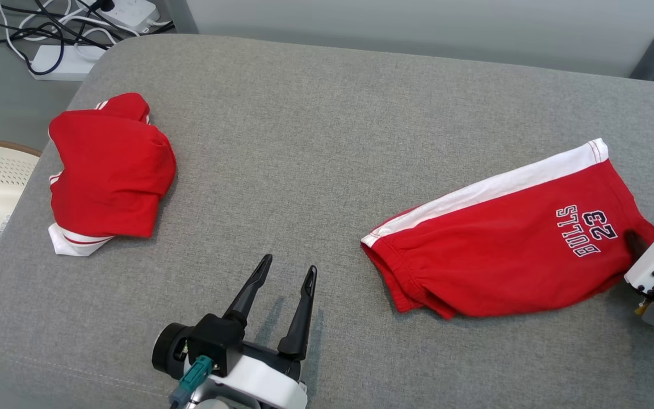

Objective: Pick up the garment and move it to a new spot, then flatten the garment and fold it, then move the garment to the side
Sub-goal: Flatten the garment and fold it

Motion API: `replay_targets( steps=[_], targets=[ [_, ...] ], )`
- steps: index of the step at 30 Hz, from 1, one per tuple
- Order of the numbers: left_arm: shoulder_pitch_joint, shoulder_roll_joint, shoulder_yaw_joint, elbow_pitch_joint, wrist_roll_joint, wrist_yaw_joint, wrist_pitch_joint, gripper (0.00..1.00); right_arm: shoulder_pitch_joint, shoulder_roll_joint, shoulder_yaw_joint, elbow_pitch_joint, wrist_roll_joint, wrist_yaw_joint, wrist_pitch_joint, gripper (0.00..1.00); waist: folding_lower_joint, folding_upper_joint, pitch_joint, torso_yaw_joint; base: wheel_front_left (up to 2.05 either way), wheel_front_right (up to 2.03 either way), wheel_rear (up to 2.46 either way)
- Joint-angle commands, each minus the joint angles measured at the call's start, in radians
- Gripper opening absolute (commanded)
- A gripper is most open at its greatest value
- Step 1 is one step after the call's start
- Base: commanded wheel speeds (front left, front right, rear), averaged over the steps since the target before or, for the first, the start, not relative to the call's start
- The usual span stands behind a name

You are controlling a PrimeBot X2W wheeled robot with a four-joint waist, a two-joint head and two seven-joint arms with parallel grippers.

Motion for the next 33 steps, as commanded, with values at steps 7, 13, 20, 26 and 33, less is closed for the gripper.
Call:
replay_targets(
  steps=[7, 13, 20, 26, 33],
  targets=[
    [-0.042, 0.003, 0.028, -0.016, 0.013, -0.008, -0.006, 1.0, 0.016, 0.018, 0.058, -0.011, 0.028, 0.001, -0.061, 0.0, 0.0, 0.0, -0.005, -0.016, 0.0, 0.0, 0.0],
    [-0.023, 0.003, 0.04, -0.013, 0.011, -0.009, -0.006, 1.0, 0.099, 0.022, 0.097, -0.065, 0.031, 0.001, -0.23, 0.0, 0.0, 0.0, -0.04, -0.057, 0.0, 0.0, 0.0],
    [-0.003, 0.003, 0.04, -0.013, 0.007, -0.012, -0.006, 1.0, 0.213, 0.036, 0.14, -0.106, -0.005, 0.001, -0.364, 0.0, 0.0, 0.0, -0.079, -0.101, 0.0, 0.0, 0.0],
    [0.015, 0.003, 0.065, -0.021, 0.012, -0.01, -0.006, 1.0, 0.304, 0.059, 0.042, -0.219, -0.11, 0.001, -0.381, 0.0, 0.0, 0.0, -0.099, -0.153, 0.0, 0.0, 0.0],
    [0.032, 0.003, 0.075, -0.011, 0.022, -0.019, -0.006, 1.0, 0.411, 0.139, -0.084, -0.307, -0.253, 0.001, -0.381, 0.0, 0.0, 0.0, -0.124, -0.2, 0.0, 0.0, 0.0]
  ],
)
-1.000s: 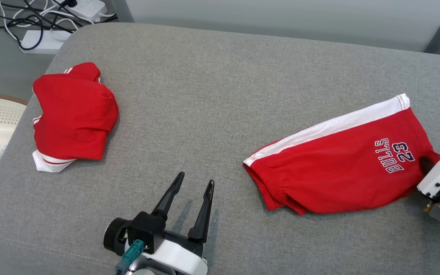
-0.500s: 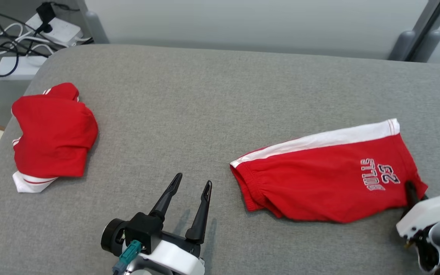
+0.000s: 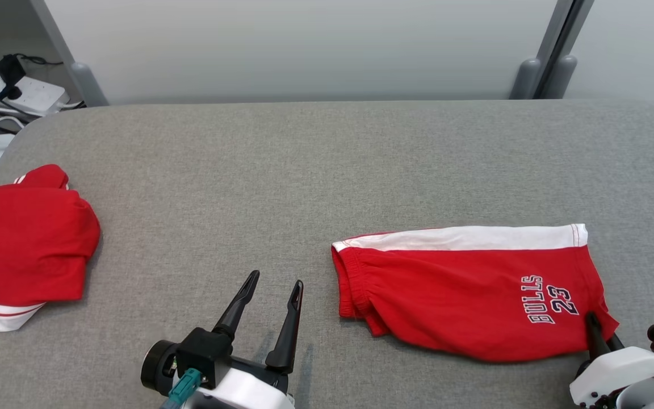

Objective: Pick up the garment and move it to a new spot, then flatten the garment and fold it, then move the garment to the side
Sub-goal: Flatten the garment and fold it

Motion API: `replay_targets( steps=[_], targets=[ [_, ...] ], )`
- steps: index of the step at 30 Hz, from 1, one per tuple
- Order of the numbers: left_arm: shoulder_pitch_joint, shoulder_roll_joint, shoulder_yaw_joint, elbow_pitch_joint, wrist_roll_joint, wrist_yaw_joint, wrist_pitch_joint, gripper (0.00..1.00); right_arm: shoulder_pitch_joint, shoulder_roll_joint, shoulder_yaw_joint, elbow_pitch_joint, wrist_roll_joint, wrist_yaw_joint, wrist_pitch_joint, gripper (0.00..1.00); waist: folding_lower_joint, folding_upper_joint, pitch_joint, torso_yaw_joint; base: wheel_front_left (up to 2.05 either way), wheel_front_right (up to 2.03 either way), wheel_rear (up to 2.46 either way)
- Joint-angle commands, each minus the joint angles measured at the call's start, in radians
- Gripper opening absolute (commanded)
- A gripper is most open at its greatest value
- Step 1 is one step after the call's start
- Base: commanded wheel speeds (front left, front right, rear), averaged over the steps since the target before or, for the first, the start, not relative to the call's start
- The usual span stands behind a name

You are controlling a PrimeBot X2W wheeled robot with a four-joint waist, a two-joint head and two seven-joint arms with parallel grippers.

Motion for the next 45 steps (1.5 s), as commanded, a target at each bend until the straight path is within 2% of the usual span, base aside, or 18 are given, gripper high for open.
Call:
replay_targets(
  steps=[1, 3, 4, 5, 6, 10, 14, 18, 23, 30, 36, 42, 45],
  targets=[
    [-0.014, 0.002, 0.035, -0.023, 0.01, -0.002, -0.006, 1.0, 0.003, -0.008, 0.004, -0.029, -0.024, 0.001, -0.014, 0.0, 0.0, 0.0, -0.01, -0.011, 0.0, 0.0, 0.0],
    [-0.012, 0.002, 0.036, -0.023, 0.009, -0.001, -0.006, 1.0, 0.011, 0.004, -0.012, -0.028, -0.054, 0.001, -0.014, 0.0, 0.0, 0.0, -0.016, -0.017, 0.0, 0.0, 0.0],
    [-0.012, 0.002, 0.037, -0.023, 0.009, -0.001, -0.006, 1.0, 0.013, 0.008, -0.018, -0.029, -0.068, 0.001, -0.014, 0.11, 0.0, 0.0, -0.018, -0.021, 0.0, 0.0, 0.0],
    [-0.011, 0.002, 0.038, -0.022, 0.008, 0.0, -0.006, 1.0, 0.015, 0.01, -0.024, -0.032, -0.083, 0.001, -0.014, 0.46, 0.0, 0.0, -0.021, -0.023, 0.0, 0.0, 0.0],
    [-0.01, 0.002, 0.039, -0.022, 0.008, 0.0, -0.006, 1.0, 0.017, 0.01, -0.029, -0.035, -0.1, 0.001, -0.014, 1.0, 0.0, 0.0, -0.022, -0.026, 0.0, 0.0, 0.0],
    [-0.003, 0.002, 0.043, -0.027, 0.007, 0.004, -0.006, 1.0, 0.035, 0.005, -0.066, -0.074, -0.168, 0.001, -0.014, 1.0, 0.0, 0.0, -0.026, -0.036, 0.0, 0.0, 0.0],
    [0.008, 0.002, 0.051, -0.038, 0.006, 0.01, -0.006, 1.0, 0.058, -0.006, -0.081, -0.169, -0.239, 0.001, -0.014, 1.0, 0.0, 0.0, -0.021, -0.052, 0.0, 0.0, 0.0],
    [0.012, 0.002, 0.051, -0.043, 0.005, 0.012, -0.006, 1.0, 0.092, -0.015, -0.053, -0.276, -0.297, 0.001, -0.014, 1.0, 0.0, 0.0, -0.018, -0.067, 0.0, 0.0, 0.0],
    [0.009, 0.002, 0.042, -0.041, 0.003, 0.011, -0.006, 1.0, 0.146, -0.028, 0.001, -0.338, -0.346, 0.001, 0.01, 1.0, 0.0, 0.0, -0.021, -0.075, 0.0, 0.0, 0.0],
    [0.015, 0.002, 0.05, -0.038, 0.01, 0.009, -0.006, 1.0, 0.242, -0.022, 0.016, -0.422, -0.346, 0.001, 0.067, 1.0, 0.0, 0.0, -0.027, -0.075, 0.0, 0.0, 0.0],
    [0.022, 0.002, 0.059, -0.045, 0.012, 0.011, -0.006, 1.0, 0.333, 0.009, -0.042, -0.525, -0.342, 0.001, 0.077, 1.0, 0.0, 0.0, -0.028, -0.081, 0.0, 0.0, 0.0],
    [0.024, 0.002, 0.053, -0.043, 0.01, 0.011, -0.006, 1.0, 0.367, 0.036, -0.084, -0.54, -0.336, 0.001, 0.071, 1.0, 0.0, 0.0, -0.027, -0.086, 0.0, 0.0, 0.0],
    [0.024, 0.002, 0.048, -0.039, 0.012, 0.009, -0.006, 1.0, 0.36, 0.062, -0.113, -0.525, -0.278, 0.001, 0.06, 1.0, 0.0, 0.0, -0.028, -0.084, 0.0, 0.0, 0.0]
  ],
)
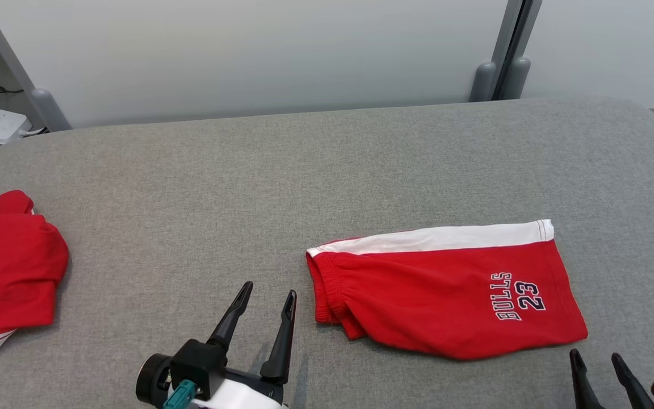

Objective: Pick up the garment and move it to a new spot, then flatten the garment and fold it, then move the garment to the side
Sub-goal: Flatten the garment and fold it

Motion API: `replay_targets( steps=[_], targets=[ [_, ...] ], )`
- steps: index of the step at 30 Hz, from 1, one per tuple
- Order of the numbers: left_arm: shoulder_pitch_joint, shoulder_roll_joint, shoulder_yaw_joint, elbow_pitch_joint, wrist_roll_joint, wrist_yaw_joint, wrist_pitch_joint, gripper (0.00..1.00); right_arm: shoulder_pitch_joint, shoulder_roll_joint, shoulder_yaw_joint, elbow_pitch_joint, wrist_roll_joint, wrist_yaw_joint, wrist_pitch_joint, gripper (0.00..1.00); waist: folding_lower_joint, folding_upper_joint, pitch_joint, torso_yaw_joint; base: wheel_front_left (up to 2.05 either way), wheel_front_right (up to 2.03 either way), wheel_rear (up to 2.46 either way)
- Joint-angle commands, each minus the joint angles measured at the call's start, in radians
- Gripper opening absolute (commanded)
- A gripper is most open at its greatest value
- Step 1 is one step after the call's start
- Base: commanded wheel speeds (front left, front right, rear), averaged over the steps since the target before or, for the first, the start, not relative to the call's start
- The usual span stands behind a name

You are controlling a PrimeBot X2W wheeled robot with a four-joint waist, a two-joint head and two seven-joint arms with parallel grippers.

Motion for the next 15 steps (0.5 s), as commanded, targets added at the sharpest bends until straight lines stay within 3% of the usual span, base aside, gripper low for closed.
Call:
replay_targets(
  steps=[1, 7, 15],
  targets=[
    [-0.017, 0.001, 0.027, -0.023, 0.013, 0.002, -0.006, 1.0, -0.022, 0.0, -0.003, -0.008, 0.06, 0.001, -0.022, 1.0, 0.0, 0.0, -0.001, 0.002, 0.0, 0.0, 0.0],
    [-0.018, 0.001, 0.011, -0.013, 0.016, -0.001, -0.006, 1.0, -0.111, 0.016, -0.06, 0.122, 0.218, 0.001, -0.02, 1.0, 0.0, 0.0, -0.007, 0.014, 0.0, 0.0, 0.0],
    [-0.025, 0.001, -0.003, 0.0, 0.046, -0.008, -0.006, 1.0, -0.276, 0.0, -0.036, 0.367, 0.278, 0.001, -0.001, 1.0, 0.0, 0.0, -0.009, 0.041, 0.0, 0.0, 0.0]
  ],
)
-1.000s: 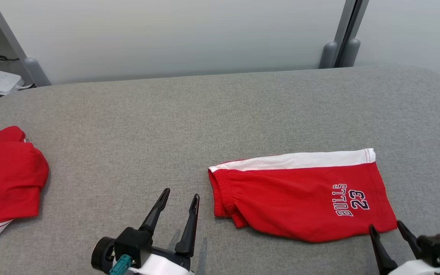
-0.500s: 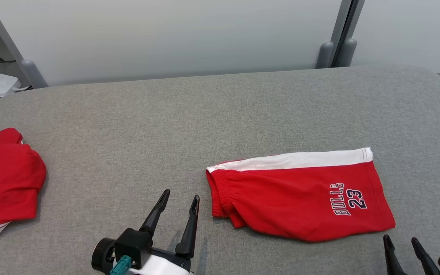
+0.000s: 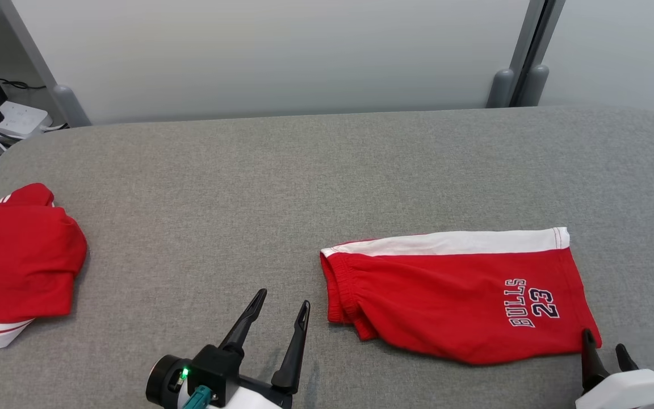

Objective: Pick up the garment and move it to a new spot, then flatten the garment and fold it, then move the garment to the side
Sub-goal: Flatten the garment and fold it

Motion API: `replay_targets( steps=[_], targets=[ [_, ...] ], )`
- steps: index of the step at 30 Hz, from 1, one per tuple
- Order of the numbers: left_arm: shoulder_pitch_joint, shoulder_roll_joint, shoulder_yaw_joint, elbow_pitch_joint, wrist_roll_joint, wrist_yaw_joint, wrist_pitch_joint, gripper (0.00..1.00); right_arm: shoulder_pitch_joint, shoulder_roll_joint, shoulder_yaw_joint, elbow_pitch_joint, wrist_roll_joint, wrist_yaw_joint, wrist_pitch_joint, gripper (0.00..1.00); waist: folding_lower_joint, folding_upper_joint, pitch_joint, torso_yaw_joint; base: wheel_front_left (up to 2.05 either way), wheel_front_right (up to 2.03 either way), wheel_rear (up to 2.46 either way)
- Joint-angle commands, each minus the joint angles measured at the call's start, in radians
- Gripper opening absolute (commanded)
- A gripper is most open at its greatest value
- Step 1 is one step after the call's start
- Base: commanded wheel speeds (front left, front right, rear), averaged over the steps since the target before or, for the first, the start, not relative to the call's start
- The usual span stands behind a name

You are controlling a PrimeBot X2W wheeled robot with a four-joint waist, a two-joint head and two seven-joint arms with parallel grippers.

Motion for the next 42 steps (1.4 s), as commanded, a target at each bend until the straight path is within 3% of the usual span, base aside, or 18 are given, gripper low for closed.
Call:
replay_targets(
  steps=[1, 9, 10, 11, 12, 14, 15, 20, 25, 33, 42],
  targets=[
    [-0.028, 0.001, 0.03, -0.02, 0.021, -0.003, -0.006, 1.0, -0.059, -0.012, 0.03, 0.03, 0.033, 0.001, 0.0, 1.0, 0.0, 0.0, 0.002, 0.008, 0.0, 0.0, 0.0],
    [-0.041, 0.001, 0.034, -0.024, 0.006, -0.009, -0.006, 1.0, -0.18, -0.015, 0.058, 0.244, 0.103, 0.001, -0.023, 1.0, 0.0, 0.0, 0.011, 0.027, 0.0, 0.0, 0.0],
    [-0.042, 0.001, 0.036, -0.024, 0.007, -0.009, -0.006, 1.0, -0.191, -0.016, 0.065, 0.262, 0.106, 0.001, -0.029, 0.8, 0.0, 0.0, 0.012, 0.03, 0.0, 0.0, 0.0],
    [-0.042, 0.001, 0.036, -0.024, 0.007, -0.009, -0.006, 1.0, -0.191, -0.016, 0.065, 0.262, 0.106, 0.001, -0.029, 0.8, 0.0, 0.0, 0.012, 0.03, 0.0, 0.0, 0.0],
    [-0.044, 0.001, 0.039, -0.024, 0.008, -0.01, -0.006, 1.0, -0.2, -0.016, 0.073, 0.277, 0.11, 0.001, -0.033, 0.48, 0.0, 0.0, 0.012, 0.032, 0.0, 0.0, 0.0],
    [-0.045, 0.001, 0.045, -0.025, 0.007, -0.011, -0.006, 1.0, -0.214, -0.02, 0.09, 0.303, 0.115, 0.001, -0.043, 0.2, 0.0, 0.0, 0.013, 0.036, 0.0, 0.0, 0.0],
    [-0.045, 0.001, 0.049, -0.025, 0.007, -0.01, -0.006, 1.0, -0.219, -0.022, 0.098, 0.313, 0.118, 0.001, -0.047, 0.0, 0.0, 0.0, 0.014, 0.037, 0.0, 0.0, 0.0],
    [-0.045, 0.001, 0.071, -0.029, 0.004, -0.008, -0.006, 1.0, -0.232, -0.033, 0.146, 0.345, 0.127, 0.001, -0.065, 0.0, 0.0, 0.0, 0.014, 0.043, 0.0, 0.0, 0.0],
    [-0.042, 0.001, 0.085, -0.032, 0.005, -0.008, -0.006, 1.0, -0.237, -0.055, 0.174, 0.299, 0.135, 0.001, -0.084, 0.0, 0.0, 0.0, 0.012, 0.044, 0.0, 0.0, 0.0],
    [-0.038, 0.001, 0.089, -0.038, 0.0, -0.008, -0.006, 1.0, -0.165, -0.055, 0.186, 0.004, 0.17, 0.001, -0.088, 0.0, 0.0, 0.0, 0.0, 0.062, 0.0, 0.0, 0.0],
    [-0.034, 0.001, 0.089, -0.054, -0.016, -0.011, -0.006, 1.0, -0.105, -0.027, 0.296, -0.259, 0.19, 0.001, -0.078, 0.0, 0.0, 0.0, 0.004, 0.108, 0.0, 0.0, 0.0]
  ],
)
